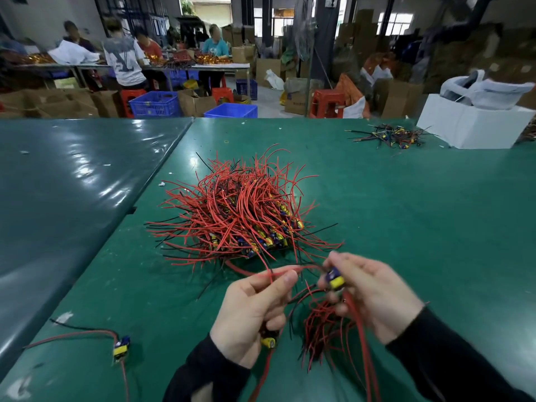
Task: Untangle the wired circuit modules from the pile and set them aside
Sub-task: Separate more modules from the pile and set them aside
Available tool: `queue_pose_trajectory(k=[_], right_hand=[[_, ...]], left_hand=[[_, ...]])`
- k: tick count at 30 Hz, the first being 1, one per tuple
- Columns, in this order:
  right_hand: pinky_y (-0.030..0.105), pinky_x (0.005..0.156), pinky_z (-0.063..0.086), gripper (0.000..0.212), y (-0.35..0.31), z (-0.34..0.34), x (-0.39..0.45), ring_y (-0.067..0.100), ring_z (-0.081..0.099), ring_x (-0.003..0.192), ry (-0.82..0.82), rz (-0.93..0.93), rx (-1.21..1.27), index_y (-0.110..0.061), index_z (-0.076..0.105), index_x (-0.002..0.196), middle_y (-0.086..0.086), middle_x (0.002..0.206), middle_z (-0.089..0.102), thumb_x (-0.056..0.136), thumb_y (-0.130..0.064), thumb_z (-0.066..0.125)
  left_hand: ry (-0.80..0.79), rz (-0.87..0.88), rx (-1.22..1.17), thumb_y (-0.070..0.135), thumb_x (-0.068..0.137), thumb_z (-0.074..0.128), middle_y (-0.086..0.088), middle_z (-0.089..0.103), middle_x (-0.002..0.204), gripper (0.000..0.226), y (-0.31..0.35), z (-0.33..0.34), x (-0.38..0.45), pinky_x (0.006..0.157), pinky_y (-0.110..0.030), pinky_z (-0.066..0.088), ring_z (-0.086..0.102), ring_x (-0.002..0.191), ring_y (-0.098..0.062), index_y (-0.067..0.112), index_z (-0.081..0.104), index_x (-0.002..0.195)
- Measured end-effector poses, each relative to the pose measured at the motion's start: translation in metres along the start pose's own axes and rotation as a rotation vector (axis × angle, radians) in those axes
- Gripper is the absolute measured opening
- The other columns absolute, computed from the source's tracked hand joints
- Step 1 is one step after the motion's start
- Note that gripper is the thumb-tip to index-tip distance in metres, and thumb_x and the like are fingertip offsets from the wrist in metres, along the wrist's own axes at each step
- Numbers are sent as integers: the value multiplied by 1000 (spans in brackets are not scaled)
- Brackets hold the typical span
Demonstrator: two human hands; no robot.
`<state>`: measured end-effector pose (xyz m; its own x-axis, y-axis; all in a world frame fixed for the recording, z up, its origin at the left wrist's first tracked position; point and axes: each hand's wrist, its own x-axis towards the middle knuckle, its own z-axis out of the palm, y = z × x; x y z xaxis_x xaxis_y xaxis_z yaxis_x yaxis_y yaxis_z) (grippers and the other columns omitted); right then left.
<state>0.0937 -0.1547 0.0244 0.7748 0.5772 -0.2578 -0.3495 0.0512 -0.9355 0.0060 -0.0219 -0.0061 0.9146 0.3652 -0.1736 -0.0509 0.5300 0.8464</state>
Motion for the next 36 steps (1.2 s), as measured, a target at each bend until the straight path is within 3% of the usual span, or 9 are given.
queue_pose_trajectory(k=[6,11,17,21,24,27,29,32,36], right_hand=[[18,33,37,30,34,18,0,16,53,40,-134,110,17,-3,62,85,15,60,64,68,-28,63],[18,35,39,35,39,19,-2,14,56,43,-209,-4,-110,-8,76,72,12,60,65,65,-41,66],[20,36,42,14,50,27,-3,16,57,42,8,-246,-47,-10,76,68,11,56,65,69,-23,71],[20,35,40,17,52,28,-5,15,57,43,-36,-236,-169,-3,73,70,10,58,64,84,-11,66],[21,36,43,15,53,26,-6,17,58,46,-79,-187,-225,-5,70,79,7,61,65,83,-19,67],[25,42,46,37,59,27,-10,15,56,53,-196,-134,-357,-14,69,77,-2,61,59,75,-51,71],[24,54,44,37,65,28,-15,6,52,57,-287,-165,-541,-20,70,74,-8,60,57,77,-56,64],[14,60,41,33,69,29,-21,-3,54,56,-341,-152,-482,-20,70,70,-10,58,64,95,-33,53],[18,43,36,40,70,29,-30,9,46,37,-391,-57,-287,-21,49,63,0,45,56,100,-31,39]], left_hand=[[178,46,-67,14,66,67,-1,45,51,21,-1,-5,6,30,-12,22,25,32,-1,-1,73,80],[202,67,-28,17,68,68,1,43,51,19,-2,-6,6,32,-14,25,27,34,-3,2,76,75],[141,67,-141,17,69,65,1,42,55,26,-3,-2,6,40,-17,37,36,41,-6,0,75,85],[184,52,-118,15,71,63,0,34,53,22,-3,-1,4,37,-15,33,33,38,-6,-1,74,81],[215,35,-139,15,71,64,-2,37,54,18,-3,-3,4,39,-15,33,35,40,-7,1,74,73],[231,66,-167,20,69,63,-2,55,56,19,0,-3,6,47,-17,39,45,45,-8,6,75,66],[231,109,-192,20,71,61,-5,68,66,21,2,-5,8,60,-20,47,60,55,-9,8,76,64],[184,104,-299,18,74,58,-13,72,76,22,9,-8,10,69,-25,59,72,72,-19,5,75,67],[175,47,-349,15,81,54,-14,73,78,21,14,-9,8,60,-25,59,73,73,-23,-2,64,85]])
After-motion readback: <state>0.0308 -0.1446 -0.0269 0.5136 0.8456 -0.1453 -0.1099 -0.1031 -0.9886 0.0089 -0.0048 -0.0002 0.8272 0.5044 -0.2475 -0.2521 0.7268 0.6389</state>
